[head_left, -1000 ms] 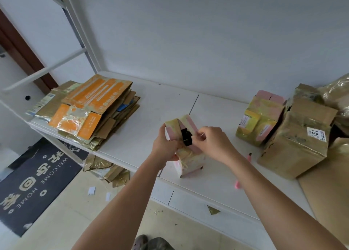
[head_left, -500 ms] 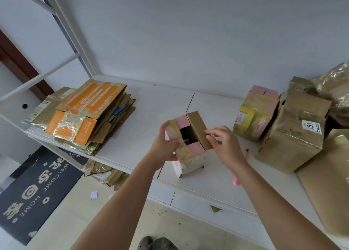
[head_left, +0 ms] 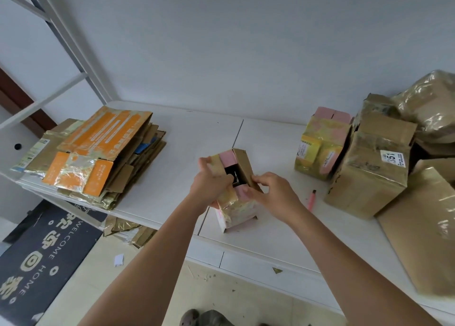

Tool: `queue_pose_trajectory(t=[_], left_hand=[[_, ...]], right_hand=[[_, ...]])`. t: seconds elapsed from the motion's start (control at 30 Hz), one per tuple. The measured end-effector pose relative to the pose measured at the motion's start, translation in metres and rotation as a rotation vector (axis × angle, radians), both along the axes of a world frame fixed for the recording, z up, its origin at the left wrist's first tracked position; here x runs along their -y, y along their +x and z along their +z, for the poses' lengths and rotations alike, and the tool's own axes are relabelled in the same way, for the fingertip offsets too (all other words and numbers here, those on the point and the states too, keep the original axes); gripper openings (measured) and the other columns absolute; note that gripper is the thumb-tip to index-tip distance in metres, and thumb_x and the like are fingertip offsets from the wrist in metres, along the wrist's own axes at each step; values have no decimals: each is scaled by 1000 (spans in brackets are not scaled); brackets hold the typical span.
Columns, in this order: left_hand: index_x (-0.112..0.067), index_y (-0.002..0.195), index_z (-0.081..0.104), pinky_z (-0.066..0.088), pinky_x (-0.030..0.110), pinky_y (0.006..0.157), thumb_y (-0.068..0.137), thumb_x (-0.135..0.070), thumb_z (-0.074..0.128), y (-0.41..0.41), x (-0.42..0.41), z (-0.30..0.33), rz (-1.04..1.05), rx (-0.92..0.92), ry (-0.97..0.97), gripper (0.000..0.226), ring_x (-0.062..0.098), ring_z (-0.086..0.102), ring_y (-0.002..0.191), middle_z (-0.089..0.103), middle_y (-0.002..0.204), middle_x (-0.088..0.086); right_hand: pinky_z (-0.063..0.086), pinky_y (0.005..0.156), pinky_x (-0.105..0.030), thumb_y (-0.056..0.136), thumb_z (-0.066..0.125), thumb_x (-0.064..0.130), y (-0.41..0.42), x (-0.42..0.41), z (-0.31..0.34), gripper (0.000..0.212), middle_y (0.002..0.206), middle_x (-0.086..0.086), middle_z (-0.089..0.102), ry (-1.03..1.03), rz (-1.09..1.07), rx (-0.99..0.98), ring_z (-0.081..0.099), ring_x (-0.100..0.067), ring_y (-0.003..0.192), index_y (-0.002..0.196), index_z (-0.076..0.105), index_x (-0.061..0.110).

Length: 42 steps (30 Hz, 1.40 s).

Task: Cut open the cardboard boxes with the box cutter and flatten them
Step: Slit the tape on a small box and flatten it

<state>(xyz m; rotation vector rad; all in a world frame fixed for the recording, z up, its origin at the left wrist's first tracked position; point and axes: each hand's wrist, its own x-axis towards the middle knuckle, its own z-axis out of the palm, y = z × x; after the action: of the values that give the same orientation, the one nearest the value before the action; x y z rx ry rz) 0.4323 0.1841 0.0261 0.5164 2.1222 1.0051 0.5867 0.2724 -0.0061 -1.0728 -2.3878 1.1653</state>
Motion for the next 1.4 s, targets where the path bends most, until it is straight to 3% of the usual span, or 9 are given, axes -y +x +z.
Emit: queue_pose_trajectory(t=[0.3,0.57,0.77,0.9,0.97,1.0,1.07,1.2,1.4], left_hand=[[-52,131,24,60,43,62,96,-17,53,-22,30,-2,-46,441,263,58,40,72,83,61,118,17],[-15,131,55,59,34,64,100,-2,44,-27,52,-23,166,575,444,35,24,74,89,73,108,11],[-16,106,64,58,30,62,93,5,49,-14,39,20,-68,146,323,29,19,72,72,75,88,7],[-19,106,67,55,39,69,90,0,46,-1,24,52,-377,-399,261,33,29,67,76,73,86,8],[-24,107,68,55,40,71,89,-3,49,0,18,58,-410,-612,192,33,27,65,81,71,91,2],[-28,109,67,54,37,69,90,-7,51,-1,16,59,-361,-694,142,32,25,64,82,71,96,-2],[-31,121,61,48,30,69,93,-16,57,-4,18,54,-196,-790,76,32,22,64,93,66,115,-3],[-21,149,28,41,36,93,82,-52,71,-8,31,23,-82,-559,34,86,26,44,131,43,147,5],[-15,133,37,44,36,78,73,-63,73,3,27,-12,-30,-479,-75,84,22,51,105,50,118,1]], right_hand=[[49,91,-41,90,65,50,3,-1,0,44,109,3,63,-29,8,-13,58,-15,108,121,68,20],[49,94,-40,88,69,44,2,-2,5,38,111,-5,66,-37,7,-34,60,-19,108,111,70,14],[31,113,-48,78,82,31,-8,-5,36,82,139,-21,37,597,-54,156,35,-40,136,144,39,9],[25,117,-52,83,76,24,-14,-8,56,70,138,-20,45,837,-85,177,39,-39,136,143,44,10],[51,92,-44,92,65,22,-12,-7,56,37,108,-11,64,699,-87,42,63,-29,101,126,58,10],[51,71,-36,98,56,21,-10,-7,55,16,87,-4,65,544,-99,-46,63,-21,78,109,62,12],[34,50,-25,104,42,24,-8,-11,45,30,62,4,52,203,-186,-133,50,-14,55,77,53,15],[26,49,-26,106,37,27,1,-9,22,40,59,3,40,-187,-435,-206,40,-13,55,69,47,13],[25,48,-23,104,42,21,3,9,7,41,58,4,32,-95,-340,-286,31,-10,52,64,34,18]])
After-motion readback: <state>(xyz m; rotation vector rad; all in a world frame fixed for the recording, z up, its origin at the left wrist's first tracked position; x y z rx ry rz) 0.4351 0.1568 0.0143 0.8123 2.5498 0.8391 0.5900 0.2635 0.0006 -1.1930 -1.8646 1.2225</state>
